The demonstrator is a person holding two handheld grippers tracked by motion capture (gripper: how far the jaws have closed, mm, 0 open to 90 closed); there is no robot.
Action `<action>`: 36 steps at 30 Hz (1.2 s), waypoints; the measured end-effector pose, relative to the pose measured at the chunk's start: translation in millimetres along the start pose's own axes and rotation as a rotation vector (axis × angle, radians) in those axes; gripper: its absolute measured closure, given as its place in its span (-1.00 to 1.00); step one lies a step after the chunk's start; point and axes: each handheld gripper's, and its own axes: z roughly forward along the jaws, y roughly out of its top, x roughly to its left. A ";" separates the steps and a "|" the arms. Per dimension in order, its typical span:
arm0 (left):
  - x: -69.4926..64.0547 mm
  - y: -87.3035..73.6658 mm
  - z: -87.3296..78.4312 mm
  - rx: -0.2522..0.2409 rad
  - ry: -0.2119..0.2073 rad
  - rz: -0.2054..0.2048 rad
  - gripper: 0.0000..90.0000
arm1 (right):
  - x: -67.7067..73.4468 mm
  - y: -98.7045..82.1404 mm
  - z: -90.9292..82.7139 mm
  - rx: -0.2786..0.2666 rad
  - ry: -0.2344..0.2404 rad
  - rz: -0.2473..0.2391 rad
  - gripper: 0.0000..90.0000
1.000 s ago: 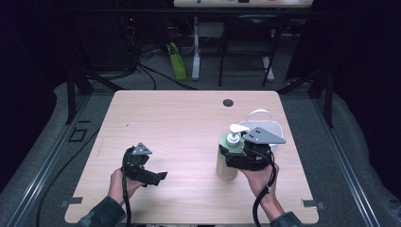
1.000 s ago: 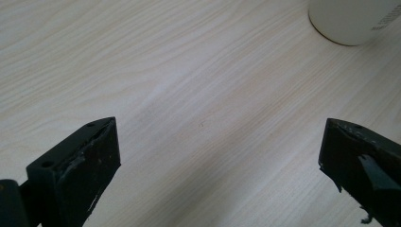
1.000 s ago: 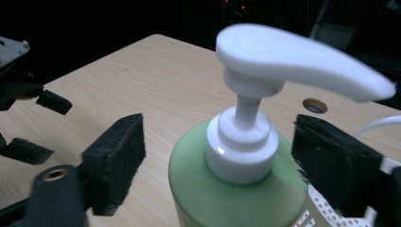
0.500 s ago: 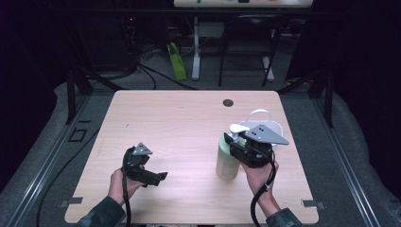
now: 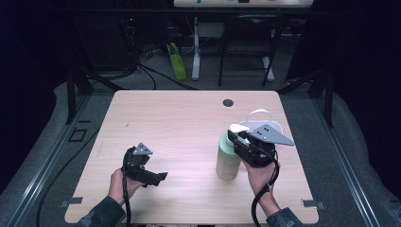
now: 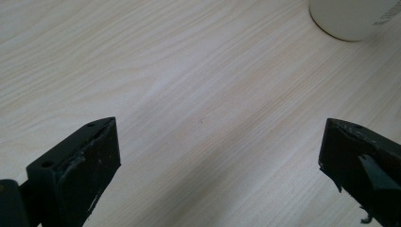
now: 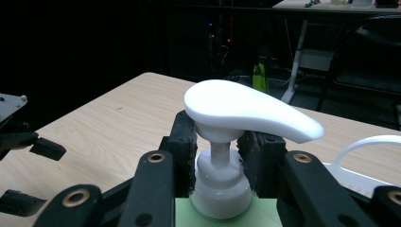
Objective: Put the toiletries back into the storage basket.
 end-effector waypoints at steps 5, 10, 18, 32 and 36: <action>0.1 0.1 0.2 0.006 -0.004 0.004 -1.00 | -1.0 -0.3 -0.4 -0.004 0.005 -0.005 0.51; 0.4 -0.2 1.0 -0.003 0.004 0.001 -1.00 | -2.6 -0.2 -0.6 -0.005 0.016 -0.007 0.51; 1.9 -0.3 1.3 -0.004 -0.001 -0.003 -1.00 | -5.9 0.8 -0.7 0.001 0.036 -0.007 0.51; 2.8 0.5 2.2 -0.003 0.003 -0.004 -1.00 | -6.1 12.4 -8.2 -0.006 0.051 -0.027 0.51; 3.6 0.7 0.9 0.002 0.000 -0.006 -1.00 | -4.5 15.5 -7.9 -0.002 0.060 -0.038 0.51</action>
